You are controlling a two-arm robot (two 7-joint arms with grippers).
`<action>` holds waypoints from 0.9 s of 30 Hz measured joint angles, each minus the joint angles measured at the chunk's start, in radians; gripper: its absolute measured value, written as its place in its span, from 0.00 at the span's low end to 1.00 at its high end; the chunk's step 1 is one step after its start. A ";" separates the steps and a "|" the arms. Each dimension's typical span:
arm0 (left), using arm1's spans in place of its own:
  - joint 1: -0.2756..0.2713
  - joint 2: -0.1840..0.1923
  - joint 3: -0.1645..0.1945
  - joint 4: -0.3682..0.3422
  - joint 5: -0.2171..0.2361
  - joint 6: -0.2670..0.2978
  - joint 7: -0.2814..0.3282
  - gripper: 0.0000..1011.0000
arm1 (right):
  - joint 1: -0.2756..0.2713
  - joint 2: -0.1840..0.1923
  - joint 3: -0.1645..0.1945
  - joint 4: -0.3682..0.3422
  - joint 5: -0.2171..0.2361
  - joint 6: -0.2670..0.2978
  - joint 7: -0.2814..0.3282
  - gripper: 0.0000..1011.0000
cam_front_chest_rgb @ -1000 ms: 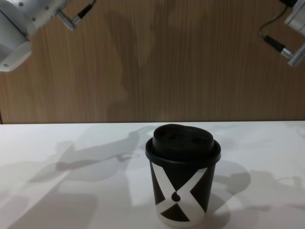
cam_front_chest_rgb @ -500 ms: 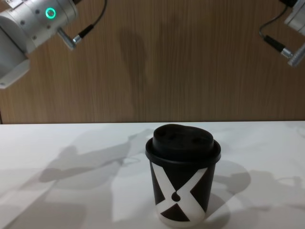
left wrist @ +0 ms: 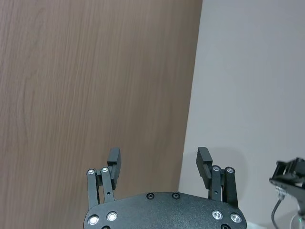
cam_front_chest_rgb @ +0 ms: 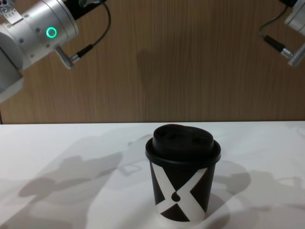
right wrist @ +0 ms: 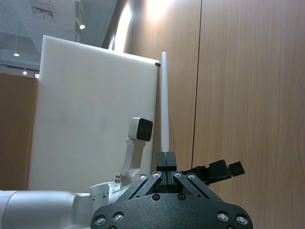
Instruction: Pick up the straw with one hand, pass it to the other hand, and insert it into the cup.
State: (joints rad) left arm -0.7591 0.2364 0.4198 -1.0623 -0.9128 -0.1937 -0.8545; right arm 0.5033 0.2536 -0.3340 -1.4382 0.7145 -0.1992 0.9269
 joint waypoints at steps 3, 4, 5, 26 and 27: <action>0.017 0.008 0.001 -0.022 0.023 -0.015 0.019 0.99 | 0.000 0.000 0.000 0.000 0.000 0.000 0.000 0.00; 0.020 0.010 0.001 -0.027 0.028 -0.018 0.026 0.99 | 0.000 0.000 0.000 0.000 0.000 0.000 0.000 0.00; 0.028 0.015 0.002 -0.038 0.039 -0.025 0.035 0.99 | 0.000 0.000 0.000 0.000 0.000 0.000 0.000 0.00; 0.136 0.083 -0.013 -0.200 0.170 -0.070 0.183 0.99 | 0.000 0.000 0.000 0.000 0.000 0.000 0.000 0.00; 0.146 0.089 -0.015 -0.215 0.173 -0.067 0.187 0.99 | 0.000 0.000 0.000 0.000 0.000 0.000 0.000 0.00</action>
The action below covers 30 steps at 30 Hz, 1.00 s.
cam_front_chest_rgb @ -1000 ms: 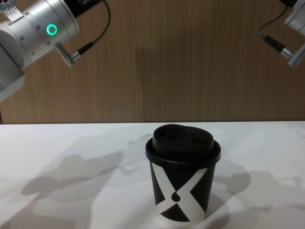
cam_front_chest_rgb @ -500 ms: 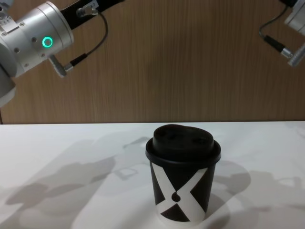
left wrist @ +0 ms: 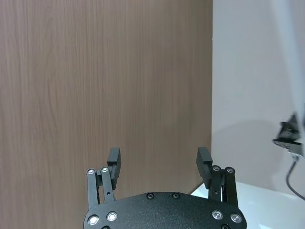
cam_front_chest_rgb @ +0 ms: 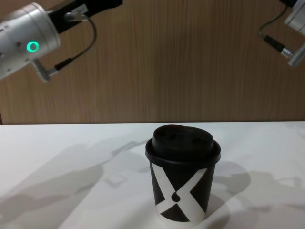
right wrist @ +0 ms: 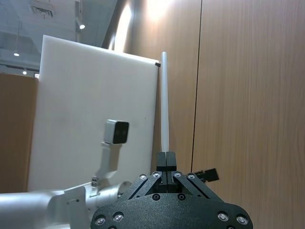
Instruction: Pick up the straw with one hand, pass it to the other hand, and insert it into the cup.
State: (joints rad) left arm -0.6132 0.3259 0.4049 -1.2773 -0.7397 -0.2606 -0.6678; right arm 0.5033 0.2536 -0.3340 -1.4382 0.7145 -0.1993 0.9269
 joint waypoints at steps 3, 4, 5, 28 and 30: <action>0.047 0.034 -0.014 -0.073 0.013 0.011 0.027 0.99 | 0.000 0.000 0.000 0.000 0.000 0.000 0.000 0.00; 0.059 0.042 -0.018 -0.091 0.017 0.013 0.034 0.99 | 0.000 0.000 0.000 0.000 0.000 0.000 0.000 0.00; 0.081 0.058 -0.025 -0.125 0.026 0.017 0.051 0.99 | 0.000 0.000 0.000 0.000 0.000 0.000 0.000 0.00; 0.321 0.204 -0.154 -0.398 0.105 -0.019 0.173 0.99 | 0.000 0.000 0.000 0.000 0.000 0.000 0.000 0.00; 0.328 0.207 -0.160 -0.406 0.101 -0.022 0.171 0.99 | 0.000 0.000 0.000 0.000 0.000 0.000 0.000 0.00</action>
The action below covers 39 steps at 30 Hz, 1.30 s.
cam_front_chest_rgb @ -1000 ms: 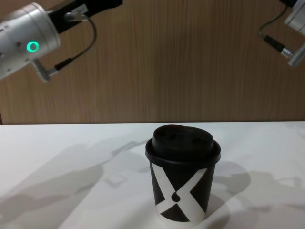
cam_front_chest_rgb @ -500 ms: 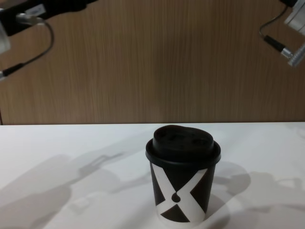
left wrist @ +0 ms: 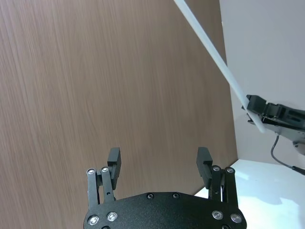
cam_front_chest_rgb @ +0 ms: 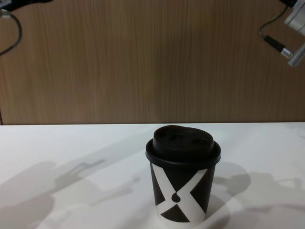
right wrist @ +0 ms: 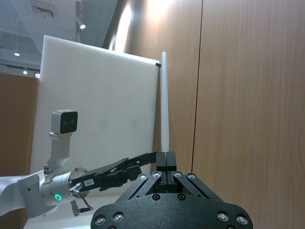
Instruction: Pick up the straw with one hand, pass it to the other hand, and insert it into the cup.
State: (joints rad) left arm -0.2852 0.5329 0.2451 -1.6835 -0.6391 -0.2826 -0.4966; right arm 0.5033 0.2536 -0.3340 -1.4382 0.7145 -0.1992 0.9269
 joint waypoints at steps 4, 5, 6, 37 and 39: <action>0.005 0.003 -0.005 -0.009 -0.007 -0.001 -0.009 0.99 | 0.000 0.000 0.000 0.000 0.000 0.000 0.000 0.00; 0.005 0.003 -0.005 -0.010 -0.009 -0.001 -0.011 0.99 | 0.000 0.000 0.000 0.000 0.000 0.000 0.000 0.00; 0.004 0.003 -0.005 -0.011 -0.013 0.000 -0.017 0.99 | 0.000 0.000 0.000 0.000 0.000 0.000 0.000 0.00; -0.055 -0.039 0.019 0.013 -0.241 0.080 -0.202 0.99 | 0.023 0.016 -0.011 0.025 -0.009 -0.011 0.006 0.00; -0.056 -0.040 0.019 0.011 -0.256 0.083 -0.209 0.99 | 0.024 0.020 -0.014 0.028 -0.010 -0.009 0.007 0.00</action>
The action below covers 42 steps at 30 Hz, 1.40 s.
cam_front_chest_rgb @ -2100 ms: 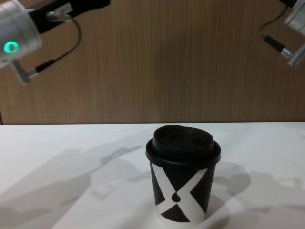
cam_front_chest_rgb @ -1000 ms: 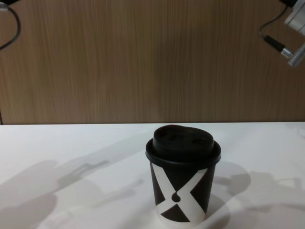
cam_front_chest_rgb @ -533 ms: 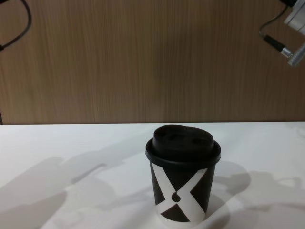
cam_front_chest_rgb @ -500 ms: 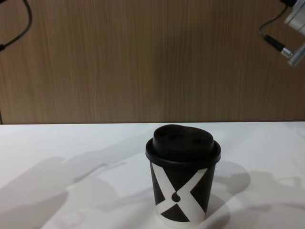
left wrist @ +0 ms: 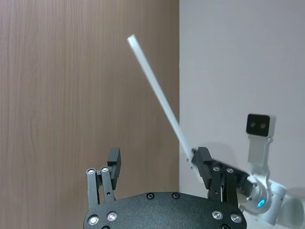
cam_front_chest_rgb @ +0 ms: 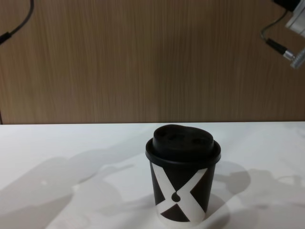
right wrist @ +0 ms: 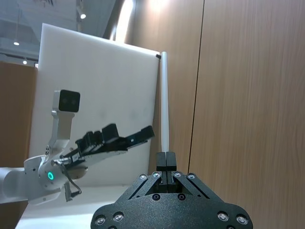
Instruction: Pick up the straw with one hand, pass it to the other hand, and insert it into the cup.
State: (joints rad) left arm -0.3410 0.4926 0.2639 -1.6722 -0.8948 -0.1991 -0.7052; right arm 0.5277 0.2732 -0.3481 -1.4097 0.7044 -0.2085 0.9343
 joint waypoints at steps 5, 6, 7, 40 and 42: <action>-0.002 -0.003 0.000 -0.002 -0.029 0.007 -0.012 0.99 | 0.005 0.011 -0.010 0.011 -0.004 0.014 0.004 0.00; -0.003 -0.003 0.001 -0.002 -0.033 0.008 -0.013 0.99 | 0.006 0.012 -0.011 0.013 -0.004 0.016 0.004 0.00; -0.003 -0.003 0.001 -0.002 -0.037 0.009 -0.014 0.99 | 0.008 0.014 -0.014 0.016 -0.004 0.019 0.006 0.00; -0.064 -0.036 0.046 0.066 -0.138 0.042 -0.041 0.99 | 0.040 0.023 -0.047 0.085 0.032 0.022 0.037 0.00; -0.070 -0.039 0.051 0.073 -0.145 0.047 -0.044 0.99 | 0.041 0.023 -0.047 0.086 0.033 0.022 0.038 0.00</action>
State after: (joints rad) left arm -0.4109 0.4536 0.3152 -1.5996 -1.0401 -0.1525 -0.7492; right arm 0.5685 0.2961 -0.3954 -1.3232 0.7375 -0.1866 0.9723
